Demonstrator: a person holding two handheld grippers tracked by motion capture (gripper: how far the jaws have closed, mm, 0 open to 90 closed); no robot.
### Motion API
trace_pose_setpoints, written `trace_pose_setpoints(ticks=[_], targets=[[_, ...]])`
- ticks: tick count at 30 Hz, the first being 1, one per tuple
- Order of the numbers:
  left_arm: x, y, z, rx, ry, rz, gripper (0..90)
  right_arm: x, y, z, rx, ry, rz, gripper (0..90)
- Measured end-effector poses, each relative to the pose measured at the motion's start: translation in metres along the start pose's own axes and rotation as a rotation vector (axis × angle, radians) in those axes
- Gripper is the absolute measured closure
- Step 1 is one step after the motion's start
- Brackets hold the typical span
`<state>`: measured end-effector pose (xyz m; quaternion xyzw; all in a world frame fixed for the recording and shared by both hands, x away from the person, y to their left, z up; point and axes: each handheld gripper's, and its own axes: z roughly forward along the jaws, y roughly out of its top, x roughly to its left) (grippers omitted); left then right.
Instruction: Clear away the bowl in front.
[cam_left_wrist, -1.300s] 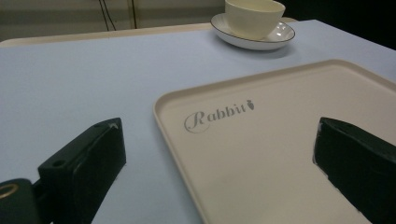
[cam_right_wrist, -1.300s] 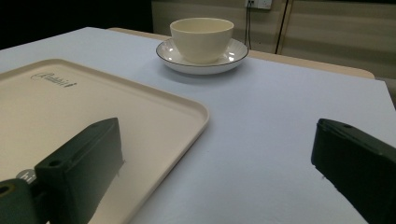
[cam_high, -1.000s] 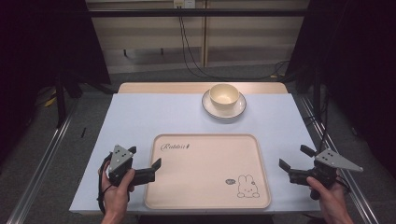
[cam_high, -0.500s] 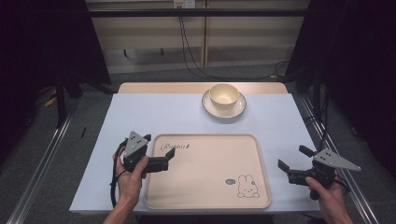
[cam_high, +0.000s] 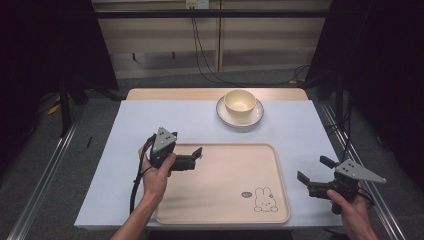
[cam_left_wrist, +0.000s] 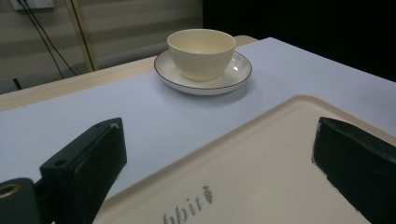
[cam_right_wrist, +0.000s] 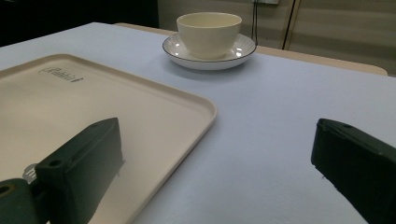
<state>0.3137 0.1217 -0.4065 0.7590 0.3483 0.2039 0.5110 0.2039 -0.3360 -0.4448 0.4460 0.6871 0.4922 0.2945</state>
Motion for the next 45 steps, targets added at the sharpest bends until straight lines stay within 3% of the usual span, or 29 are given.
trace_pose_setpoints(ticks=[3,22,25,27,30,34,38,41,45], targets=[[0.001,0.001,0.01,0.005,-0.024,-0.003,3.2,0.0,0.0,0.0,0.0,0.001,-0.004,1.8],[0.007,0.017,0.05,0.019,-0.049,0.015,3.3,0.0,0.0,0.0,0.002,0.003,-0.004,2.7],[0.008,0.022,0.057,0.034,-0.054,0.025,3.3,0.0,0.0,0.0,0.004,0.005,-0.007,2.7],[0.007,0.027,0.063,0.04,-0.077,0.056,2.2,0.0,0.0,0.0,0.003,0.003,-0.005,2.6],[0.005,0.037,0.074,0.051,-0.07,0.075,2.4,0.0,0.0,0.0,0.002,0.006,-0.004,2.7],[0.005,0.042,0.085,0.031,-0.105,0.071,1.9,0.0,0.0,0.0,0.002,0.007,-0.004,2.6],[0.006,0.047,0.095,0.046,-0.097,0.075,3.1,0.0,0.0,0.0,0.0,0.008,-0.003,2.6],[0.01,0.051,0.104,0.038,-0.116,0.058,3.5,0.0,0.0,0.0,0.0,0.012,-0.002,2.6],[0.014,0.055,0.113,0.042,-0.095,0.053,4.9,-0.001,0.0,0.0,0.0,0.011,-0.003,2.8]])
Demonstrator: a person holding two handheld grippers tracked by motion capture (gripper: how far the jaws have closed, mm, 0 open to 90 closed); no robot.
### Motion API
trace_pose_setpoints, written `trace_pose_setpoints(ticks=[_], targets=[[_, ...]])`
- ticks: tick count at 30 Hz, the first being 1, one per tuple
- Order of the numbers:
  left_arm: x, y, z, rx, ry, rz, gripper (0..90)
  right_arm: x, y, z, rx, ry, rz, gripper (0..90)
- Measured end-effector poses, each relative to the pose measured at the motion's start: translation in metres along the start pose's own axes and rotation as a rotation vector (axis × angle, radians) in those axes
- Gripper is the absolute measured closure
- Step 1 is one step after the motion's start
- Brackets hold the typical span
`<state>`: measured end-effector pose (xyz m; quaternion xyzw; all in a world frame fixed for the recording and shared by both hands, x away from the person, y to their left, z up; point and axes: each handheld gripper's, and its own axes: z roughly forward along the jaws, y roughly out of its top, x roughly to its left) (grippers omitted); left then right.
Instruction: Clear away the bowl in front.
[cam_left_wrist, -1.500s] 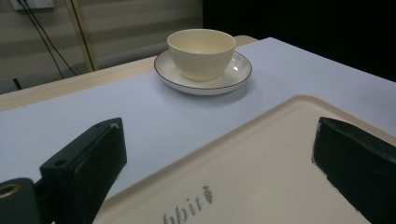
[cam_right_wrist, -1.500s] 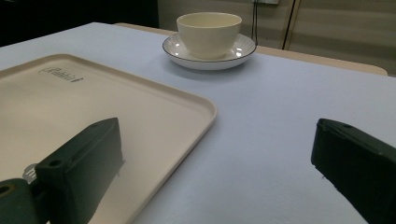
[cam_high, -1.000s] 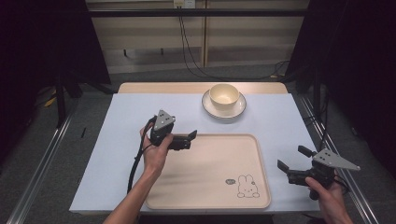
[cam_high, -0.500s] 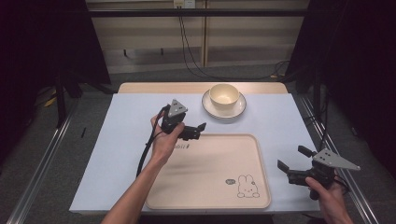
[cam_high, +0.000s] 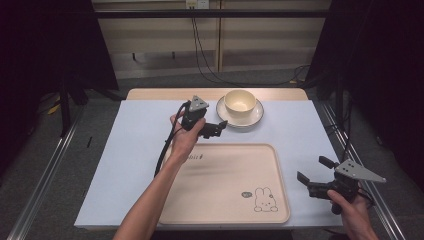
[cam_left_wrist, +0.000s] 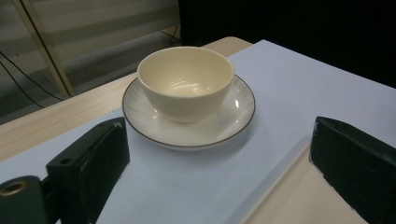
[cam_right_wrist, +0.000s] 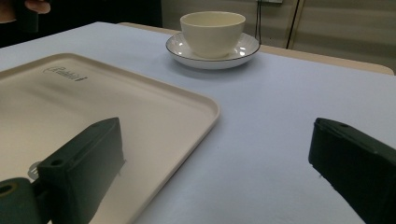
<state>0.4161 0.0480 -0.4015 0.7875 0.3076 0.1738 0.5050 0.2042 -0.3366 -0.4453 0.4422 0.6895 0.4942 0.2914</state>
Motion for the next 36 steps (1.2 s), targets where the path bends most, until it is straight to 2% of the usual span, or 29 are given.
trace_pose_setpoints(ticks=[4,6,7,11,14,16,18,22,25,30,31,32,34,36], targets=[[0.004,0.003,0.009,0.018,0.03,-0.014,5.0,0.0,0.0,0.0,-0.001,0.0,0.001,2.9],[0.006,0.006,0.013,0.018,0.065,-0.016,5.5,0.0,0.0,0.0,0.0,-0.001,0.002,2.9],[0.007,0.007,0.016,-0.003,0.062,-0.029,5.9,0.0,0.0,0.0,0.002,-0.002,0.005,2.8],[0.007,0.011,0.025,0.007,0.089,0.006,6.5,0.0,0.0,0.0,-0.001,-0.001,0.002,2.8],[0.007,0.013,0.033,-0.006,0.074,0.012,7.0,-0.001,0.0,-0.001,-0.008,0.001,0.004,2.7],[0.007,0.014,0.037,-0.004,0.087,0.026,8.7,-0.001,0.0,-0.001,-0.014,-0.001,0.003,2.5],[0.008,0.015,0.043,-0.009,0.072,0.009,8.9,-0.001,0.0,-0.001,-0.017,0.002,0.002,2.4],[0.011,0.018,0.055,0.013,0.09,0.032,9.4,0.0,0.001,-0.002,-0.026,0.015,0.007,1.6],[0.015,0.023,0.064,0.019,0.085,-0.002,9.7,0.0,0.001,-0.002,-0.033,0.015,0.004,1.3],[0.02,0.026,0.078,0.032,0.1,-0.004,12.9,0.0,0.0,-0.001,-0.024,0.021,-0.011,1.4],[0.021,0.027,0.081,0.028,0.087,-0.013,13.7,0.0,0.0,-0.001,-0.024,0.022,-0.011,1.4],[0.022,0.028,0.084,0.038,0.087,-0.018,13.8,0.0,0.0,-0.001,-0.024,0.025,-0.011,1.4],[0.022,0.03,0.09,0.029,0.095,-0.031,16.6,0.0,0.0,-0.001,-0.024,0.023,-0.014,1.4],[0.026,0.033,0.098,0.065,0.093,-0.058,17.3,0.0,0.0,-0.002,-0.025,0.026,-0.015,1.4]])
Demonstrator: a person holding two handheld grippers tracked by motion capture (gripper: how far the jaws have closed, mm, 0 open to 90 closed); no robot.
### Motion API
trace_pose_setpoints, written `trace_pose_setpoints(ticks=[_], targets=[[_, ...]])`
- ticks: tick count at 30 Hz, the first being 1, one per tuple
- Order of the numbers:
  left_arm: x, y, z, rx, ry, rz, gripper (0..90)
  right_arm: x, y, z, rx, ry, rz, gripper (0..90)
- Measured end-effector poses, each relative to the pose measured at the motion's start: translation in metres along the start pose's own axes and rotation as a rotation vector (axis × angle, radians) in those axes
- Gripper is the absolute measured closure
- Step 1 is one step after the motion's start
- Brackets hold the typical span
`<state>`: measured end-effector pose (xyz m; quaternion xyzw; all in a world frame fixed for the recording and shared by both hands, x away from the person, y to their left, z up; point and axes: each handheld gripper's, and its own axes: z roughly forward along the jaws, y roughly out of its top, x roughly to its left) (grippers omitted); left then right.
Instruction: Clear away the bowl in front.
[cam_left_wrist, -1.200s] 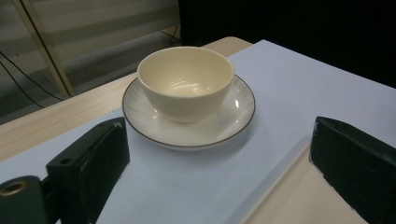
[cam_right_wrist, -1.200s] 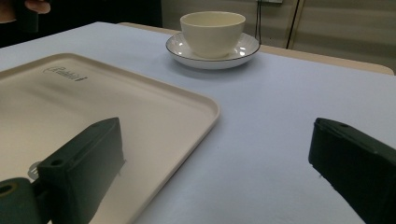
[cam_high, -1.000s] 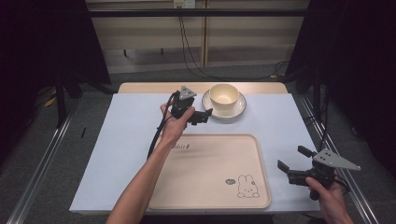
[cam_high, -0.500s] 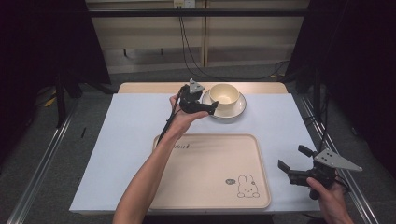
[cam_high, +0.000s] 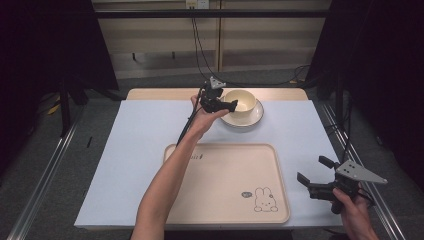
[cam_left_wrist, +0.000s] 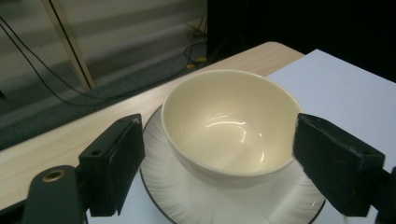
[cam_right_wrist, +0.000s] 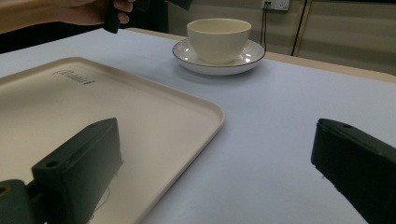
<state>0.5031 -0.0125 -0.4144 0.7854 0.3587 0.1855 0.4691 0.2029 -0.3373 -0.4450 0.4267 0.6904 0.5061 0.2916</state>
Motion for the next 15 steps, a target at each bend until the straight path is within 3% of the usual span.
trace_pose_setpoints(ticks=[2,11,15], targets=[[0.002,0.001,0.006,0.006,0.004,-0.014,19.8,0.0,0.0,0.0,-0.001,-0.001,0.001,1.4],[0.009,-0.004,0.031,0.132,0.043,-0.065,24.3,0.0,0.0,-0.001,-0.001,-0.005,0.0,1.4],[0.009,-0.005,0.036,0.172,0.055,-0.073,27.7,0.0,-0.001,-0.001,0.001,0.002,-0.001,1.4]])
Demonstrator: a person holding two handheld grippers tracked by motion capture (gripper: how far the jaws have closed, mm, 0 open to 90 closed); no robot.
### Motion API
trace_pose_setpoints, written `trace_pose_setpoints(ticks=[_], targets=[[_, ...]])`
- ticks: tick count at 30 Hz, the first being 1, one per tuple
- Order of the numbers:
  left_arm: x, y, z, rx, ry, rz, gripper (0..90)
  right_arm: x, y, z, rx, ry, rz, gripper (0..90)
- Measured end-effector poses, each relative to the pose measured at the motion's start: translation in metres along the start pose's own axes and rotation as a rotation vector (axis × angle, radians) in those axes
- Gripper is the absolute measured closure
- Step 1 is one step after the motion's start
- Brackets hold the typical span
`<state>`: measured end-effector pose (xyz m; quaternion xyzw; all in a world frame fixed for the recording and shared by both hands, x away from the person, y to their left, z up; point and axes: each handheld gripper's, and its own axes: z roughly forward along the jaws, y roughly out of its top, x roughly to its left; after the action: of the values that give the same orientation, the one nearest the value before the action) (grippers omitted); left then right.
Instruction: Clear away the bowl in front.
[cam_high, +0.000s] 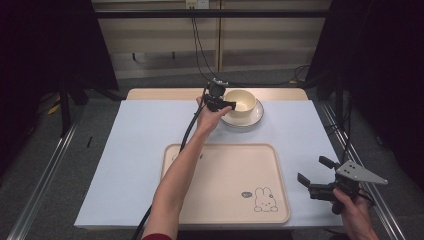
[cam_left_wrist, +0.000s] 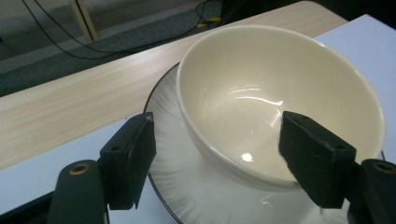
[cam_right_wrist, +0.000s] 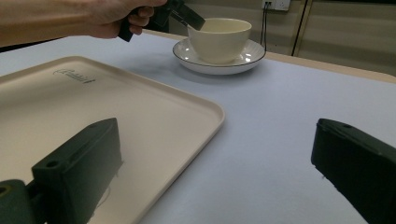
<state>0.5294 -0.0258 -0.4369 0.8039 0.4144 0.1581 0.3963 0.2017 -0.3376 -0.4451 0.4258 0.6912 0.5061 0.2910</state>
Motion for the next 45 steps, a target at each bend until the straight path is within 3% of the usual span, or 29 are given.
trace_pose_setpoints(ticks=[1,3,5,7,9,12,15,19,23,25,31,39,45], targets=[[0.0,0.0,0.002,-0.003,-0.016,-0.004,28.4,0.0,0.0,0.0,0.0,-0.001,0.001,1.4],[-0.001,0.003,0.003,0.026,0.014,0.027,29.9,0.0,0.0,0.0,0.004,0.004,0.0,1.4],[0.001,0.006,0.004,0.029,-0.015,-0.01,30.0,0.0,0.0,0.001,0.003,-0.004,-0.005,1.4],[0.0,0.007,0.008,0.069,0.004,0.008,31.1,0.0,0.0,0.001,0.004,-0.002,-0.002,1.4],[0.002,0.007,0.01,0.065,-0.006,-0.025,35.5,0.0,0.0,0.001,0.006,-0.001,-0.003,1.4],[0.002,0.007,0.011,0.088,-0.028,-0.031,42.9,0.0,0.0,0.0,0.003,0.002,-0.001,1.4],[0.0,0.01,0.012,0.102,-0.026,-0.023,48.0,0.0,0.0,0.001,0.005,0.002,-0.006,1.4],[-0.004,0.013,0.011,0.145,0.015,0.013,50.4,-0.001,0.0,0.001,0.0,-0.004,-0.009,1.4],[0.0,0.015,0.012,0.169,-0.002,0.009,56.0,-0.001,0.0,0.001,0.007,0.005,-0.009,1.4],[0.001,0.015,0.014,0.176,-0.016,-0.018,57.3,-0.001,0.0,0.001,0.006,0.005,-0.009,1.4],[0.004,0.016,0.02,0.242,-0.037,-0.045,61.2,-0.001,0.0,0.001,0.011,0.002,-0.011,1.4],[0.001,0.011,0.025,0.247,-0.038,-0.058,70.9,-0.001,-0.001,0.001,0.009,0.006,-0.02,1.4],[0.002,0.008,0.029,0.247,-0.048,-0.094,68.9,-0.001,-0.001,0.002,0.012,0.011,-0.021,1.4]])
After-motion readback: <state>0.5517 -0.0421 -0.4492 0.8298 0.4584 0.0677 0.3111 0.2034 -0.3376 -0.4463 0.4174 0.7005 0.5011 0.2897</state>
